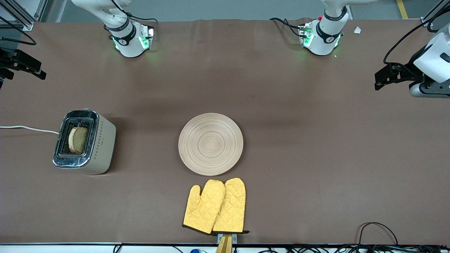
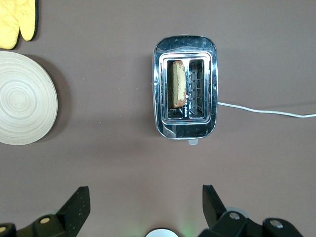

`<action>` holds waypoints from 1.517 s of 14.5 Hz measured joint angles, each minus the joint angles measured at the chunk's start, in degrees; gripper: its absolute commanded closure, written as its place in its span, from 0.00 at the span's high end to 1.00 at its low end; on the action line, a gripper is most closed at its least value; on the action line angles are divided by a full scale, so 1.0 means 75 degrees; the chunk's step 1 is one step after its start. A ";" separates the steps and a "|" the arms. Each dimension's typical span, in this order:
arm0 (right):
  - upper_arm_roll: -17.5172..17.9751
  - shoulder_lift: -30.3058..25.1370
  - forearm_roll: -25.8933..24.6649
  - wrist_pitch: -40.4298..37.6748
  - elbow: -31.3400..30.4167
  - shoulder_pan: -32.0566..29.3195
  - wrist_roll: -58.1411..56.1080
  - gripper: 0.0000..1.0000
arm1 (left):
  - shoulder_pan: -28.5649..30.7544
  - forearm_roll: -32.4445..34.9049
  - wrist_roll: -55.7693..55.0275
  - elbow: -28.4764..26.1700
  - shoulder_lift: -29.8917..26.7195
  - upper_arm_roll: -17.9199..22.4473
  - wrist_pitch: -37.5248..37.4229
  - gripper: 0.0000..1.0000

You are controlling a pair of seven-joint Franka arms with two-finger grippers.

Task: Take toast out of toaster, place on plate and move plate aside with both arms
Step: 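Move the right gripper toward the silver toaster, then lower the right gripper onto the toast slice and grasp it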

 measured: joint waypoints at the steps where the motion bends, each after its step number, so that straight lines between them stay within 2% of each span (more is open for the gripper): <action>1: 0.0000 0.0000 0.0004 0.0000 -0.0002 0.0000 0.0000 1.00 | -0.0001 0.0000 0.0000 0.0000 0.0000 -0.0002 0.0000 1.00; 12: -0.0008 0.0119 0.0017 0.0167 -0.0054 0.0003 -0.0004 1.00 | -0.0067 0.0000 0.0000 0.0033 0.0000 -0.0030 0.0001 1.00; 18: -0.0014 0.1227 0.0017 0.0538 -0.0185 0.0004 -0.0007 1.00 | -0.0045 0.0000 0.0000 0.0063 0.0016 -0.0021 0.0001 1.00; 22: -0.0007 0.1810 -0.0020 0.1862 -0.0720 0.0072 -0.0032 1.00 | -0.0051 0.0000 0.0000 0.0067 0.0035 -0.0025 0.0001 1.00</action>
